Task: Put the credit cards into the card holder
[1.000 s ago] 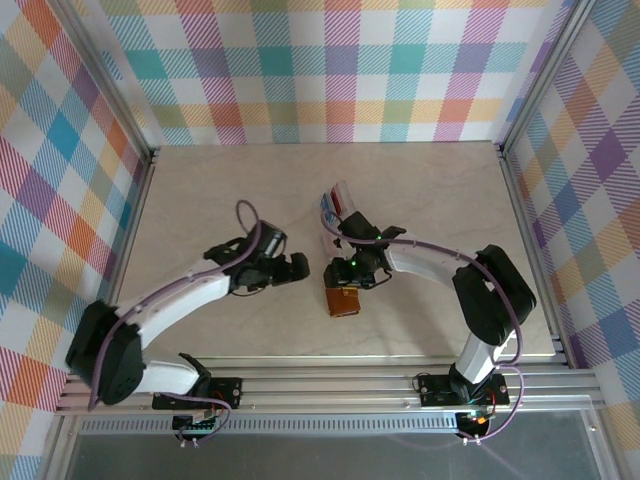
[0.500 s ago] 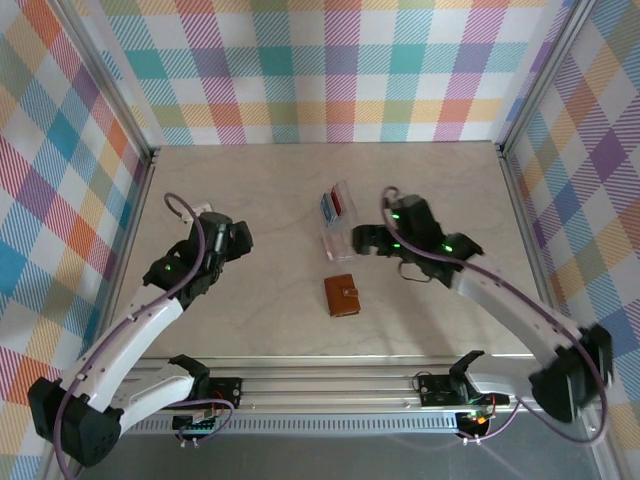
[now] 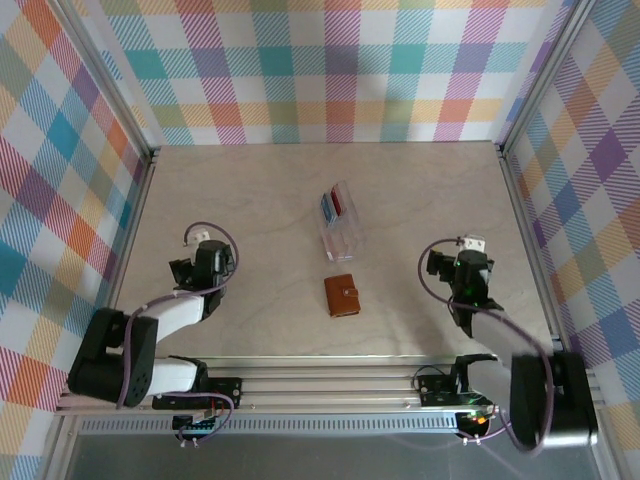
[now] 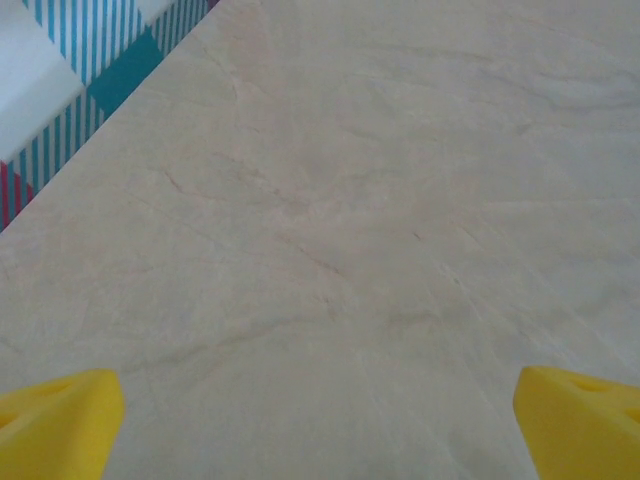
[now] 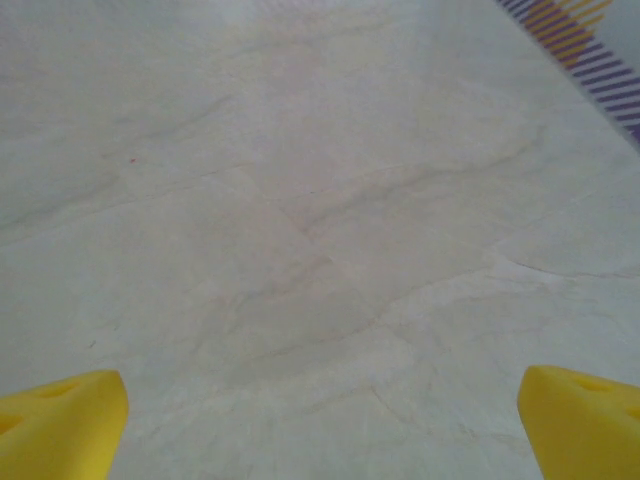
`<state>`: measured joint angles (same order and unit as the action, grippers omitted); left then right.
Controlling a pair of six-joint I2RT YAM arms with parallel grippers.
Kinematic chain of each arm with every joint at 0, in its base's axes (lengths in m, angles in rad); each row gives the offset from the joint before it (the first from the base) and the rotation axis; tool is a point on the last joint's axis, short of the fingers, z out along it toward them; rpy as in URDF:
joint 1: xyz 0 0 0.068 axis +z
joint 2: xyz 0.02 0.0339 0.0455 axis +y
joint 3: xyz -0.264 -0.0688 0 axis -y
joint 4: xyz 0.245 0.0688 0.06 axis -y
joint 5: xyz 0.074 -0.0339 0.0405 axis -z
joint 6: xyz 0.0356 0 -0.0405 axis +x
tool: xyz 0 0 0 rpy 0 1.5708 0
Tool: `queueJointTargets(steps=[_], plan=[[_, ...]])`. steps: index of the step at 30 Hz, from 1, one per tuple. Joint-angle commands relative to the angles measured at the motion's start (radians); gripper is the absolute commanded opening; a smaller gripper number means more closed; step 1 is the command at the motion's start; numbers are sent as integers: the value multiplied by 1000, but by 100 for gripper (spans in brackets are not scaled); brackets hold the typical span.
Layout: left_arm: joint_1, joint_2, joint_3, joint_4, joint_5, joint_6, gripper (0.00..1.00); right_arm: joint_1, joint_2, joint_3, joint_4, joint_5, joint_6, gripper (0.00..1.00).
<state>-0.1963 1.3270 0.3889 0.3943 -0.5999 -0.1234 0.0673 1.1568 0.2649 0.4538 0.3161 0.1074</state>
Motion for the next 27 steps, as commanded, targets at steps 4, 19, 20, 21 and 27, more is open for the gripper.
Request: queueJointTargets(steps=[4,19,20,21,27], plan=[[100,140,-59,516,124,37,100,-46,240,91,357,-174,-47,100],[101,230,18,434,385,133,100,-72,373,120,417,-273,-58,100],[92,230,25,420,394,152,100,-71,373,120,417,-272,-58,100],[92,230,27,415,404,152,100,-71,372,121,416,-272,-58,100],[112,231,34,403,448,147,100,-71,373,122,415,-272,-58,100]])
